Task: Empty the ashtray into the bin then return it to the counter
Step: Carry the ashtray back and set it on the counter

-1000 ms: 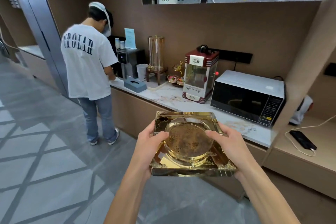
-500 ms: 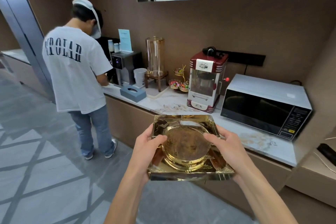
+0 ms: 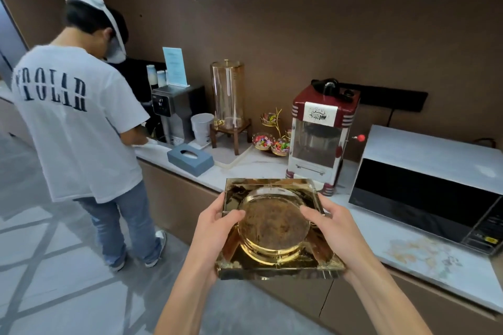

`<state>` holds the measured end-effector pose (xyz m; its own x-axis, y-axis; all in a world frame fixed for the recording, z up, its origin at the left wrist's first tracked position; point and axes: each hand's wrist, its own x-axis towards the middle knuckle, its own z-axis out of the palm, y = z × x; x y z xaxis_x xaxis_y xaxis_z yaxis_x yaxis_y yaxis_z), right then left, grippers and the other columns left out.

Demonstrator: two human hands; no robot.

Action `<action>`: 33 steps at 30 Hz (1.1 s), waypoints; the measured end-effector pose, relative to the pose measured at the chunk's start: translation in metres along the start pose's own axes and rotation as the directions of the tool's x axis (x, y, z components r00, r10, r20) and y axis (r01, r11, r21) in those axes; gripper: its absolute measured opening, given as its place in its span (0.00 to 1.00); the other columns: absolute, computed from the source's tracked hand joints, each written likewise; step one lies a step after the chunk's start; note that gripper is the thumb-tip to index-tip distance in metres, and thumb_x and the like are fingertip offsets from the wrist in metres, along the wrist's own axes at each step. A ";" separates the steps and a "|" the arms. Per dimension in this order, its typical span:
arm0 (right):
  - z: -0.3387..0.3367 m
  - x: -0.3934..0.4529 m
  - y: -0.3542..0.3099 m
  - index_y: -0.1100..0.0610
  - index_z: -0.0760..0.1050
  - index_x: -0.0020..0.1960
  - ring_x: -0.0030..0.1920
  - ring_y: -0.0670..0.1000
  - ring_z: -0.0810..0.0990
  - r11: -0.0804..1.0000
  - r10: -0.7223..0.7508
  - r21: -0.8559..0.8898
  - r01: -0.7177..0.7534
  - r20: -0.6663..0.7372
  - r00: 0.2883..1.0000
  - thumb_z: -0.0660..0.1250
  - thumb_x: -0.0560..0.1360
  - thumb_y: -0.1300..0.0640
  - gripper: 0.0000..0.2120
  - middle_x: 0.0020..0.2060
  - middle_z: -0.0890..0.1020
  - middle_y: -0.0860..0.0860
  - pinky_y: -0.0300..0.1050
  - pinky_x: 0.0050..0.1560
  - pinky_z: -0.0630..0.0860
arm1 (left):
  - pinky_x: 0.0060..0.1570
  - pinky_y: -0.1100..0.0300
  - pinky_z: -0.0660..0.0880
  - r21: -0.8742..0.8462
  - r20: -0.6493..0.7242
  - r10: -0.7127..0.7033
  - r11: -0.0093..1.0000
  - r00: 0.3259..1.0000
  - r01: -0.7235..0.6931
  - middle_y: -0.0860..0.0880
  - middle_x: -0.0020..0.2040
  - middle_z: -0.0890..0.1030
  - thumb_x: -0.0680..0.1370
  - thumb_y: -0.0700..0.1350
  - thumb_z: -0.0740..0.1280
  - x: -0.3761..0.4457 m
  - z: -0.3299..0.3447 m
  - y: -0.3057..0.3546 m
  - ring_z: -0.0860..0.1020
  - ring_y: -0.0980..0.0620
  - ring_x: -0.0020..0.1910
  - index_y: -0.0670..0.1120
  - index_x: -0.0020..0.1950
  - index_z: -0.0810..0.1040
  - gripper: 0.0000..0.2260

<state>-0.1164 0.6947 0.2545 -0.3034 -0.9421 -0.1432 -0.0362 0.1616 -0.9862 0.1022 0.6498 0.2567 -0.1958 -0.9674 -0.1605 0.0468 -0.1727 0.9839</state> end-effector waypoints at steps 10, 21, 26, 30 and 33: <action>0.030 0.144 -0.018 0.45 0.73 0.76 0.64 0.51 0.82 0.996 -0.009 -0.087 0.008 -0.014 1.000 0.68 0.82 0.50 0.22 0.66 0.83 0.46 0.51 0.63 0.81 | 0.35 0.63 0.83 0.019 -0.047 -0.035 0.999 0.998 0.036 0.54 0.50 0.90 0.78 0.39 0.69 0.153 -0.011 0.014 0.89 0.53 0.45 0.59 0.68 0.79 0.22; 0.070 0.260 -0.020 0.37 0.79 0.63 0.57 0.46 0.84 0.994 0.047 -0.093 -0.055 -0.088 0.995 0.69 0.82 0.52 0.13 0.51 0.87 0.36 0.42 0.53 0.83 | 0.42 0.55 0.83 0.040 -0.009 -0.088 0.995 0.996 0.088 0.55 0.48 0.90 0.79 0.42 0.70 0.285 -0.038 0.021 0.89 0.53 0.44 0.61 0.69 0.77 0.21; 0.101 0.323 -0.018 0.31 0.79 0.50 0.58 0.50 0.84 0.992 0.109 -0.044 -0.116 -0.144 0.984 0.69 0.82 0.50 0.11 0.55 0.86 0.43 0.49 0.54 0.83 | 0.31 0.64 0.81 0.059 0.063 -0.095 0.994 0.993 0.092 0.58 0.40 0.90 0.80 0.41 0.69 0.365 -0.057 0.021 0.88 0.59 0.36 0.66 0.63 0.80 0.20; 0.125 0.376 -0.014 0.27 0.77 0.58 0.58 0.43 0.84 0.991 0.121 -0.030 -0.129 -0.202 0.972 0.69 0.81 0.50 0.16 0.53 0.86 0.36 0.46 0.60 0.82 | 0.28 0.69 0.79 0.083 0.106 -0.109 0.991 0.988 0.101 0.61 0.42 0.89 0.80 0.40 0.69 0.432 -0.074 0.019 0.87 0.60 0.36 0.67 0.57 0.78 0.19; 0.143 0.411 -0.012 0.32 0.74 0.68 0.63 0.45 0.82 0.987 0.140 -0.048 -0.156 -0.245 0.959 0.69 0.81 0.50 0.19 0.57 0.85 0.36 0.48 0.64 0.79 | 0.32 0.65 0.82 0.125 0.142 -0.133 0.985 0.981 0.116 0.60 0.45 0.89 0.81 0.41 0.68 0.479 -0.086 0.015 0.88 0.58 0.41 0.70 0.58 0.78 0.20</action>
<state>-0.1043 0.2634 0.1956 -0.5291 -0.8094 -0.2549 -0.0342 0.3205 -0.9466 0.0938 0.1680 0.1874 -0.3377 -0.8995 -0.2771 -0.0990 -0.2588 0.9608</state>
